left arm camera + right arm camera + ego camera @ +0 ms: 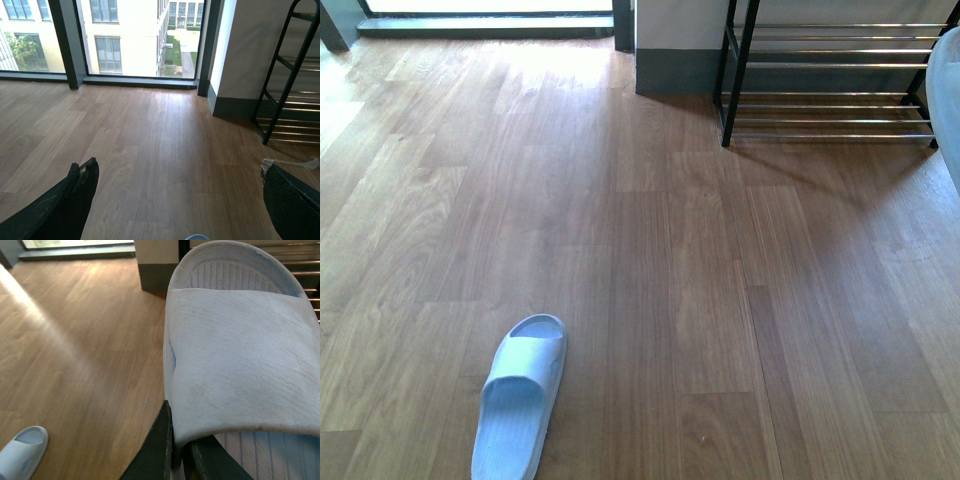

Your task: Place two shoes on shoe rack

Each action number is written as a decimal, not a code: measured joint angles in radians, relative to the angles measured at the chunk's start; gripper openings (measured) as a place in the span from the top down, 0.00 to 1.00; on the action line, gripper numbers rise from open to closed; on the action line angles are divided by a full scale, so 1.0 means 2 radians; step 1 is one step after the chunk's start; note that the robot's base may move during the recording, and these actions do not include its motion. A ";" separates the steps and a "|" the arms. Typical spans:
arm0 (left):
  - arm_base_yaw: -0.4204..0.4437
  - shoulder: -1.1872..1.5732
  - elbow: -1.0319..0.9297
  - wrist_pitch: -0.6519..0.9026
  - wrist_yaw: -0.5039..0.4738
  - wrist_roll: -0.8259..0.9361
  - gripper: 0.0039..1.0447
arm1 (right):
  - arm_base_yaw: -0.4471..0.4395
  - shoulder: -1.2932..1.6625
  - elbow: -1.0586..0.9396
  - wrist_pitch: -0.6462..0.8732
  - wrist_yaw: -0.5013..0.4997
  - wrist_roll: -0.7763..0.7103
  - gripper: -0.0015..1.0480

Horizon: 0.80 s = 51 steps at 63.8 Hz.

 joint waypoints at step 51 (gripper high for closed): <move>-0.038 0.596 0.106 0.130 -0.199 -0.145 0.09 | -0.004 0.002 0.000 0.000 0.004 0.000 0.98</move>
